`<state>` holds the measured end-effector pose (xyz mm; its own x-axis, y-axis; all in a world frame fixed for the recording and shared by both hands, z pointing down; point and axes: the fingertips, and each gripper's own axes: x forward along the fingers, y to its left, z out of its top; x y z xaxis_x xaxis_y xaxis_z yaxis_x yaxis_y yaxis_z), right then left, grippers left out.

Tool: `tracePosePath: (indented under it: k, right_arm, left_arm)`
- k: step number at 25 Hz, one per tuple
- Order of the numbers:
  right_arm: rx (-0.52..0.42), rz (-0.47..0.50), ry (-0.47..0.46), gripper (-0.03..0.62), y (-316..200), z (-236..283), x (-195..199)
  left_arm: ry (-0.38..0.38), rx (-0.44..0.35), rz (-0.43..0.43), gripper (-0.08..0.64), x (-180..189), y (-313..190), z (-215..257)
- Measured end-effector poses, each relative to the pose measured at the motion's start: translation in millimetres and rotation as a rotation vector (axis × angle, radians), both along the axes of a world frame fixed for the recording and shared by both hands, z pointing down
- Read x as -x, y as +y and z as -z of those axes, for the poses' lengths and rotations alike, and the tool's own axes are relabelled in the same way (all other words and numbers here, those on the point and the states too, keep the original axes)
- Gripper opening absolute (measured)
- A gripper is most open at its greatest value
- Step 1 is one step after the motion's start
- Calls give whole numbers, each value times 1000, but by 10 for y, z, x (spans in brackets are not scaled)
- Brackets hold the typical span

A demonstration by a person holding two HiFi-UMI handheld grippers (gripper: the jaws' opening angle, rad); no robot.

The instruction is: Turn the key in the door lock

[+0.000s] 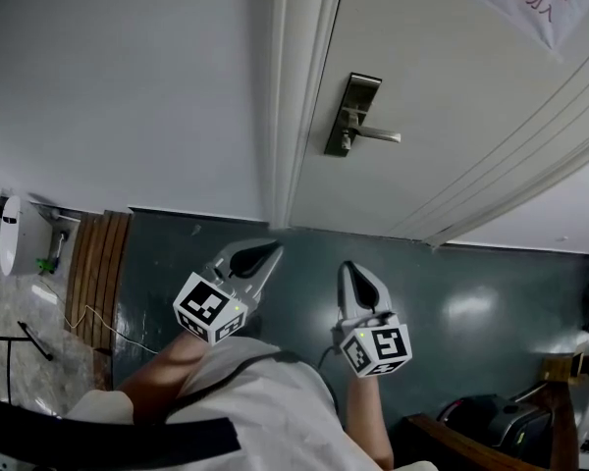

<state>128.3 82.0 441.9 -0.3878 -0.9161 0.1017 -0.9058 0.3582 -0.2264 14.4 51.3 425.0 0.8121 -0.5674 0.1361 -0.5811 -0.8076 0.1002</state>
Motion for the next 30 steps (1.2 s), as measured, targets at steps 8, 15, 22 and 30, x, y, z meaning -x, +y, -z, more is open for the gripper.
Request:
tracePosePath:
  k: [8, 15, 22, 30]
  right_arm:
    - [-1, -65, 11, 9, -588, 122, 53]
    - [24, -95, 26, 9, -1094, 85, 209]
    - [30, -118, 22, 9, -1578, 92, 371]
    - [53, -134, 12, 9, -1961, 25, 471]
  left_arm:
    - [19, 0, -67, 6, 29, -611, 103]
    - [35, 2, -118, 6, 87, -1169, 141]
    - [43, 20, -150, 6, 230, -1619, 78]
    - [46, 28, -183, 6, 316, -2041, 18]
